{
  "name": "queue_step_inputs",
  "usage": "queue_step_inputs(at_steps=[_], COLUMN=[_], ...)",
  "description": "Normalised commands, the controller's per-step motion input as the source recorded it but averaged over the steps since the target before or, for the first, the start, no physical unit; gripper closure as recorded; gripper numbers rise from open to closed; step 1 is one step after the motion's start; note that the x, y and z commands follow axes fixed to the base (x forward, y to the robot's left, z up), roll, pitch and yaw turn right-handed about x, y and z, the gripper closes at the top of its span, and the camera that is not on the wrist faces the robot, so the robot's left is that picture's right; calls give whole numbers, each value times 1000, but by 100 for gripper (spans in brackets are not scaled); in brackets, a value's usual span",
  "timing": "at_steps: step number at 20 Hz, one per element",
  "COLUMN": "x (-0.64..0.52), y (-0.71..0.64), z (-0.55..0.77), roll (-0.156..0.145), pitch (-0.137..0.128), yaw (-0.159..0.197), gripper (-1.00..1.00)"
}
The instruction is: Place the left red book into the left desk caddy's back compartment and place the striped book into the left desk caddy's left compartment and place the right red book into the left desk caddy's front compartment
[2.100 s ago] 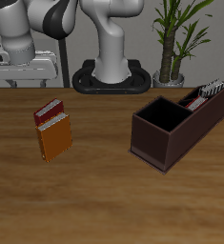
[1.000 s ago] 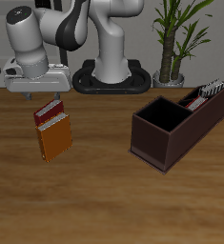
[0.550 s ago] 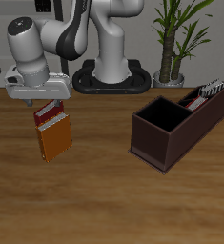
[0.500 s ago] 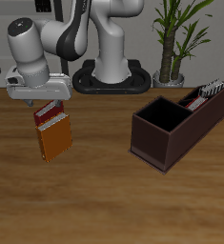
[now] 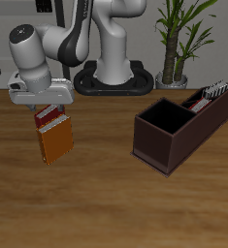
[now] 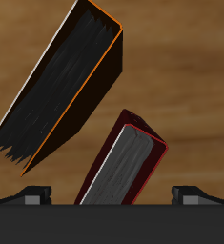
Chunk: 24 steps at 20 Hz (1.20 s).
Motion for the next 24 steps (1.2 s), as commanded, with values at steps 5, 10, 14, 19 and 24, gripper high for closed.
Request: queue_step_inputs(at_steps=[5,10,14,19,24], x=[37,92,84,-97,-74], y=[-22,-3,-133,-31,-59], z=[-116,-235,-142,199,269], roll=[-11,-3,-73,21,-21], pitch=[20,15,-3,-20,-22], yaw=[2,12,-43,15,7], gripper=[-100,-100,100,100,100])
